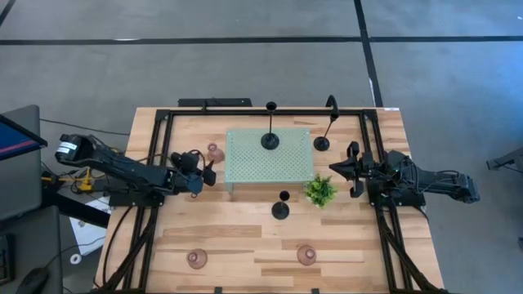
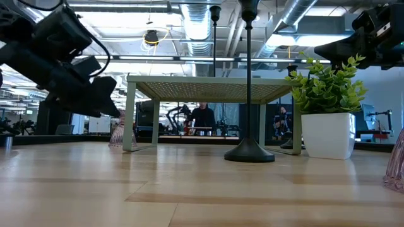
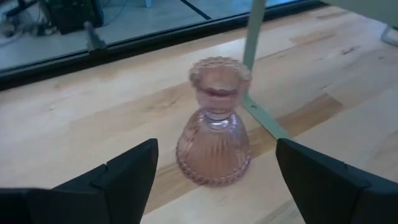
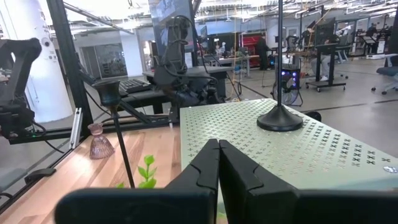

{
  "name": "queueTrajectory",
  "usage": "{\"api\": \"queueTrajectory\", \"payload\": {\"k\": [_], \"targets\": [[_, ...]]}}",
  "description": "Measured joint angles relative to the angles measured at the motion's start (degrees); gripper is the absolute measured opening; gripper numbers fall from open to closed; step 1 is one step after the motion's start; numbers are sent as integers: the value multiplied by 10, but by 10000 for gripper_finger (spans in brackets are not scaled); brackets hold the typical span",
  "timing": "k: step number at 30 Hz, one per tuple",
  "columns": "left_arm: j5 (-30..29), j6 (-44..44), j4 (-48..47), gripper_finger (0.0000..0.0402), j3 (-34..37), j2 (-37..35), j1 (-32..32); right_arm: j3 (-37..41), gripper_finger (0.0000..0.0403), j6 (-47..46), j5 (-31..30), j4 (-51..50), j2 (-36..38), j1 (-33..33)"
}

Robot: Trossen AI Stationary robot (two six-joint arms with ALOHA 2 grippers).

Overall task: Pick & Place candle stick holders
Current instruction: Put the top pink candle holder on the shelf

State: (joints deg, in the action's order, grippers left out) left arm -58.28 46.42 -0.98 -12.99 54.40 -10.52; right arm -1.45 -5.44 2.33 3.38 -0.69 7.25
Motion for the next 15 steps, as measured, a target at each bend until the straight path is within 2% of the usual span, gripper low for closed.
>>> {"api": "queueTrajectory", "payload": {"k": [8,15], "targets": [[1,-141,157,325,0,74,6,0,0,0,-26,0,0,0],[10,-128,166,325,0,87,59,0,0,0,-28,0,0,0]]}}
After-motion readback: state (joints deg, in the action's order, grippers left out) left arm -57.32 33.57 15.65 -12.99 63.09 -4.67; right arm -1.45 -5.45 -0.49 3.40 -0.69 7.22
